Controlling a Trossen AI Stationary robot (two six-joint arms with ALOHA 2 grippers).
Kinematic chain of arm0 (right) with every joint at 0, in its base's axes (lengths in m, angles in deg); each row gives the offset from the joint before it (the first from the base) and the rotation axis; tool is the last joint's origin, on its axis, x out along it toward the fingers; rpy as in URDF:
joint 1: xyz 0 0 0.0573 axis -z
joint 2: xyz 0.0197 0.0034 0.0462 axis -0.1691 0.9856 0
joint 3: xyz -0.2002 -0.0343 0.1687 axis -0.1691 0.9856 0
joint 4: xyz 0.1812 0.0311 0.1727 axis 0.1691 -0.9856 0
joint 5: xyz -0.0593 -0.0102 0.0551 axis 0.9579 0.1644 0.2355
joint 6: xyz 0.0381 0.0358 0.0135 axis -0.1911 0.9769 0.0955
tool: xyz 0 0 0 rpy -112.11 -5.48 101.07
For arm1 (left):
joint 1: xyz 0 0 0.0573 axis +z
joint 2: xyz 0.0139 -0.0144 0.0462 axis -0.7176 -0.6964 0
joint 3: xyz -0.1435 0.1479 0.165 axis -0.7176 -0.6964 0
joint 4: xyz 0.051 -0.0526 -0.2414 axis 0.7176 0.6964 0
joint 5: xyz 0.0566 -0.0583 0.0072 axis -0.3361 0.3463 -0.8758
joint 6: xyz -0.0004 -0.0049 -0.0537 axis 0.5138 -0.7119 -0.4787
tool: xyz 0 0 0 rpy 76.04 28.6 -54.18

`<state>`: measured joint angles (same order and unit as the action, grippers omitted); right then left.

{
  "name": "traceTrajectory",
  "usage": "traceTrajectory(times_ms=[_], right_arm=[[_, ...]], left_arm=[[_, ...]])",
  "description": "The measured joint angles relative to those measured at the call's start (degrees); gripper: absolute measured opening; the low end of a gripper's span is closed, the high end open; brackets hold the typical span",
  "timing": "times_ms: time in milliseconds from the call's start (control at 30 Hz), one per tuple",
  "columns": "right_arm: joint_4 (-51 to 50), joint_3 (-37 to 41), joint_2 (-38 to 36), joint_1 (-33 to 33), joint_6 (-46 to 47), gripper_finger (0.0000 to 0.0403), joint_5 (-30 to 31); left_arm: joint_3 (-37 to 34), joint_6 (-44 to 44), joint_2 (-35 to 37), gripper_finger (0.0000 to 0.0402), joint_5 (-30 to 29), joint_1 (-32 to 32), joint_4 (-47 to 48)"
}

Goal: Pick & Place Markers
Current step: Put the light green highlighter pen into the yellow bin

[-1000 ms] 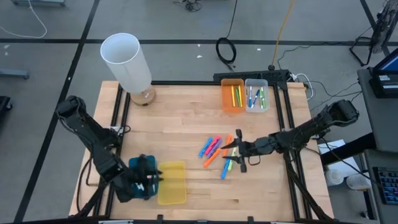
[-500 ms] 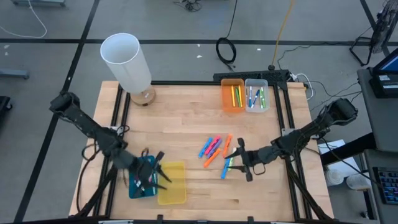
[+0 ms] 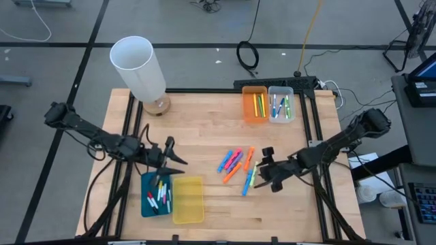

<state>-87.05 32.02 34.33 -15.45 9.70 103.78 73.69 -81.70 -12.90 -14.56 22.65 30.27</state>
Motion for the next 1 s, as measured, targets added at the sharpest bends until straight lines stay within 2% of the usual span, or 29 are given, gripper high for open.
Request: traceTrajectory(times_ms=[100, 367, 500, 667, 767, 933, 1000], right_arm=[[1.25, 0.01, 2.6, 2.46, -2.62, 0.0167, -1.29], [2.46, 0.01, 10.09, 6.92, -2.24, 0.0167, -12.88], [2.7, -0.2, 12.12, 7.01, -2.17, 0.0167, -13.76], [2.07, -0.15, 13.48, 6.87, 4.5, 0.0162, -14.94], [1.94, -0.11, 13.53, 6.28, 6.7, 0.0135, -14.84], [1.69, -0.04, 13.58, 6.15, 6.64, 0.0049, -17.97], [1.4, -0.02, 13.1, 6.1, 7.04, 0.0046, -18.98]], left_arm=[[-0.23, -0.93, -0.31, 0.0145, -1.7, 0.67, 0.06], [-0.23, -3.47, -0.52, 0.0145, -3.27, 1.1, 0.61], [-0.23, -3.62, -0.52, 0.0145, -3.31, 1.12, 0.65], [-0.23, -8.43, -0.52, 0.0145, -3.29, 1.06, 0.61], [-0.23, -10.93, -0.52, 0.0145, -3.31, 1.06, 0.66], [-0.23, -10.51, -0.52, 0.0145, -3.49, 1.17, 0.65], [-0.23, -10.53, -0.52, 0.0145, -3.76, 1.19, 0.59]])
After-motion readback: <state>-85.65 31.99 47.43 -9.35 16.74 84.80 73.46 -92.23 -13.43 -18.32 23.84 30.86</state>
